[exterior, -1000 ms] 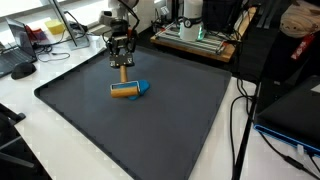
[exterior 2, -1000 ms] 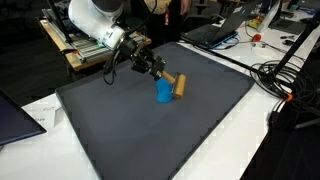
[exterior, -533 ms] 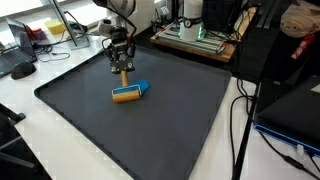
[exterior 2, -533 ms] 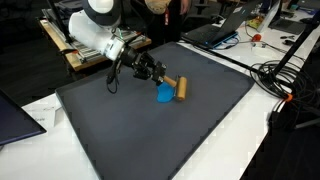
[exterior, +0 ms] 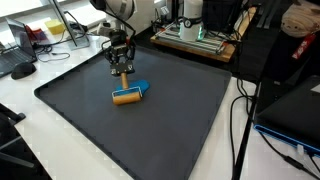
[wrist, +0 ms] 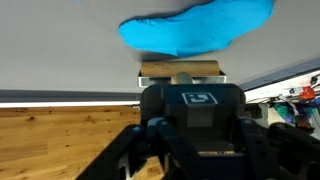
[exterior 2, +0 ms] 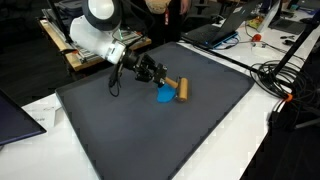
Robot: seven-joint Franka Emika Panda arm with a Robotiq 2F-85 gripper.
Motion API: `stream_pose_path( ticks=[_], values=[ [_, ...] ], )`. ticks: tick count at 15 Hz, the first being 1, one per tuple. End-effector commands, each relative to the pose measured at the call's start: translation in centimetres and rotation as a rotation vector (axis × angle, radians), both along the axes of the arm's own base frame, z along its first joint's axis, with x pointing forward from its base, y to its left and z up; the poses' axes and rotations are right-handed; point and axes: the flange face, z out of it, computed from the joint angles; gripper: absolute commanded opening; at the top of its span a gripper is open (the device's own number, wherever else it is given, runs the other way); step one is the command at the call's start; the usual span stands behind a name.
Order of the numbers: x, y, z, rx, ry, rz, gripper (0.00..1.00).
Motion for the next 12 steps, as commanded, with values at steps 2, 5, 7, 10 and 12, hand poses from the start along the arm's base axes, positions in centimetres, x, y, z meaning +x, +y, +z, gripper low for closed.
stream_pose_path(
  ticks=[2,5,7,10,12],
  values=[
    [-0.7,0.4,2.1,-0.012,0.01,-0.024,0.23],
    [-1.6,1.1,3.9,-0.038,0.015,-0.041,0.23],
    [-2.0,1.8,5.4,-0.054,0.009,-0.043,0.23],
    [-2.8,3.2,8.0,-0.073,0.017,-0.044,0.23],
    [-3.3,4.1,9.8,-0.088,0.031,-0.045,0.23]
  ],
)
